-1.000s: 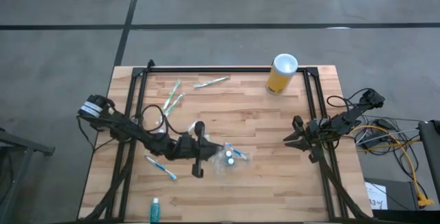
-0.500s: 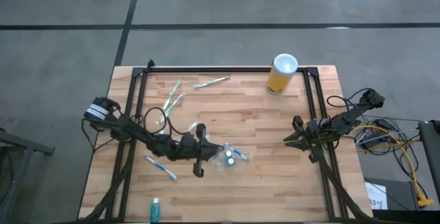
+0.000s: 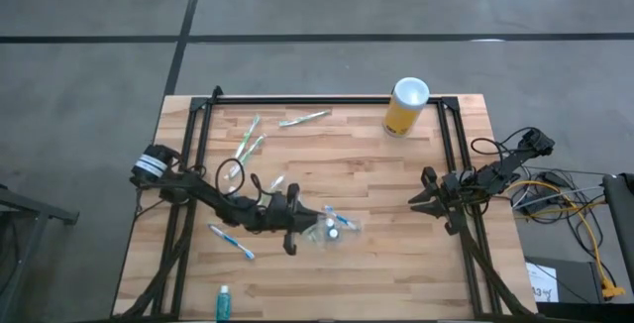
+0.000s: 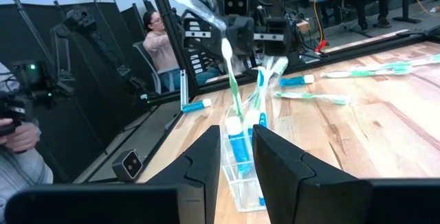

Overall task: Pick & Place toothbrushing station
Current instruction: Put the green toothbrush into the transparent organizer

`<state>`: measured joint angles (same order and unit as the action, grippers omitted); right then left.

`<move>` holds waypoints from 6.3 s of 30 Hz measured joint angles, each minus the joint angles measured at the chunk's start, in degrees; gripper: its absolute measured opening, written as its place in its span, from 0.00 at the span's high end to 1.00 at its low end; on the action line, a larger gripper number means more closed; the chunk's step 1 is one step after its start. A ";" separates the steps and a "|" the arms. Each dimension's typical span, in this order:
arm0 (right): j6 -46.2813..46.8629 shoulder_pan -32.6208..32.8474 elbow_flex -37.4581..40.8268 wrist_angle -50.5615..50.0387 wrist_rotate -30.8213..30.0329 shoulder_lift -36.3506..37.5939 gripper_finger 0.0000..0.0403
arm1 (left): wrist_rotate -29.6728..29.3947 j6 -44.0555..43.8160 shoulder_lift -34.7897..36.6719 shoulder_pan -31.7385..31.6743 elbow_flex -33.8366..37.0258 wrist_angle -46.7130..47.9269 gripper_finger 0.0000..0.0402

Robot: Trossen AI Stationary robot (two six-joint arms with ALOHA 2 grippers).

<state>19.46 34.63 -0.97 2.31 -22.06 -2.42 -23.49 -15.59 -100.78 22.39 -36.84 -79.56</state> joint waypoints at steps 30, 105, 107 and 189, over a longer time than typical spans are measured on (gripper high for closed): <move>0.00 -0.01 0.00 0.00 0.01 0.00 0.81 | 0.06 -4.01 -0.16 2.31 1.56 3.08 0.99; 0.00 -0.02 0.00 0.00 -0.01 0.00 0.79 | -40.11 7.01 5.61 16.45 -16.28 36.20 1.00; -0.01 -0.02 0.00 0.00 0.00 0.00 0.79 | -42.03 3.75 5.28 16.46 -17.90 40.24 1.00; 0.00 -0.02 0.00 0.00 0.00 0.00 0.79 | -53.27 -10.74 -1.17 17.62 -27.31 56.03 0.55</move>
<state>19.46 34.61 -0.97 2.31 -22.06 -2.42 -76.76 -26.33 -101.95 40.01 -64.16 -23.53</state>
